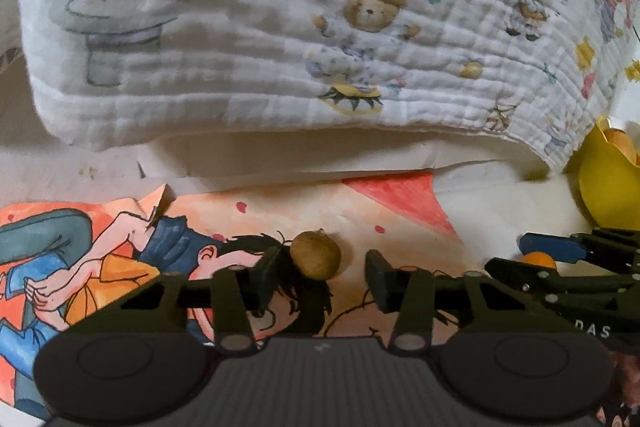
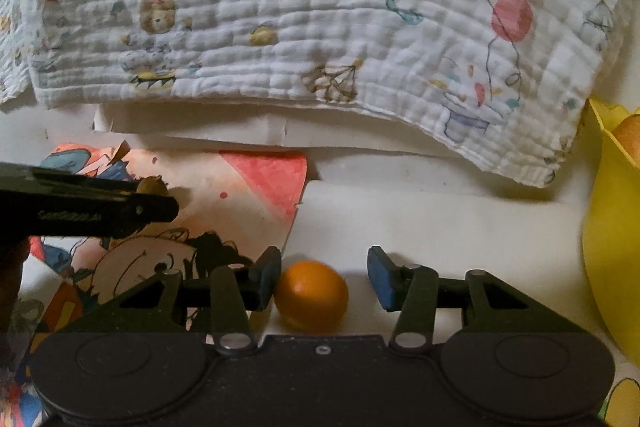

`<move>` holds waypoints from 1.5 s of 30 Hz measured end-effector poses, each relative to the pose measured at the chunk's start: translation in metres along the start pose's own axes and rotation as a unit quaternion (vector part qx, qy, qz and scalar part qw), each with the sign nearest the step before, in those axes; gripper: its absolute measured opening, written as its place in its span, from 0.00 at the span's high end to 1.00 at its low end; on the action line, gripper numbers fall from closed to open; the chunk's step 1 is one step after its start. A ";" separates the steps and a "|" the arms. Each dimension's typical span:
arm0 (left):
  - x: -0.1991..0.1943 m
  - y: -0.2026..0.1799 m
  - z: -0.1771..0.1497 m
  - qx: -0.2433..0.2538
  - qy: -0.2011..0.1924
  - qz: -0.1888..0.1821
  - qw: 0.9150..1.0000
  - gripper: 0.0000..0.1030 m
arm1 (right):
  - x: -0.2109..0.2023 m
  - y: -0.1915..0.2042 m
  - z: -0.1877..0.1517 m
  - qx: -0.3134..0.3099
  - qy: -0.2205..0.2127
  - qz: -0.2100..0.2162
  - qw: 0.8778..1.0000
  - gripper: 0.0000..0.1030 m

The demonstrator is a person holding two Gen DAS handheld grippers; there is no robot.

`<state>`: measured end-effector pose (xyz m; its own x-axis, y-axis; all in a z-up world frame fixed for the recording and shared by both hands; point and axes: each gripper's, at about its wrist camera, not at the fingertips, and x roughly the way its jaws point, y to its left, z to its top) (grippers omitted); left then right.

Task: Organize fruits
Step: 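Close right gripper on the small orange while left gripper closes on the small brown fruit, then carry the small orange and small brown fruit over the metal tray with both tools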

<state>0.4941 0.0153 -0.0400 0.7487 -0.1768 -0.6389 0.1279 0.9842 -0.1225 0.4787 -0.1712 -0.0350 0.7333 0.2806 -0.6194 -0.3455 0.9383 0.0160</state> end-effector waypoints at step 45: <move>-0.095 -0.040 -0.019 0.051 0.044 -0.088 0.994 0.72 | -0.104 0.019 -0.014 -0.042 -0.026 0.054 0.997 0.64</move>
<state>0.4057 -0.0074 0.0111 0.6501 -0.3429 -0.6781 0.3211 0.9328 -0.1638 0.3880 -0.1853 0.0188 0.7183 0.3910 -0.5754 -0.4695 0.8828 0.0137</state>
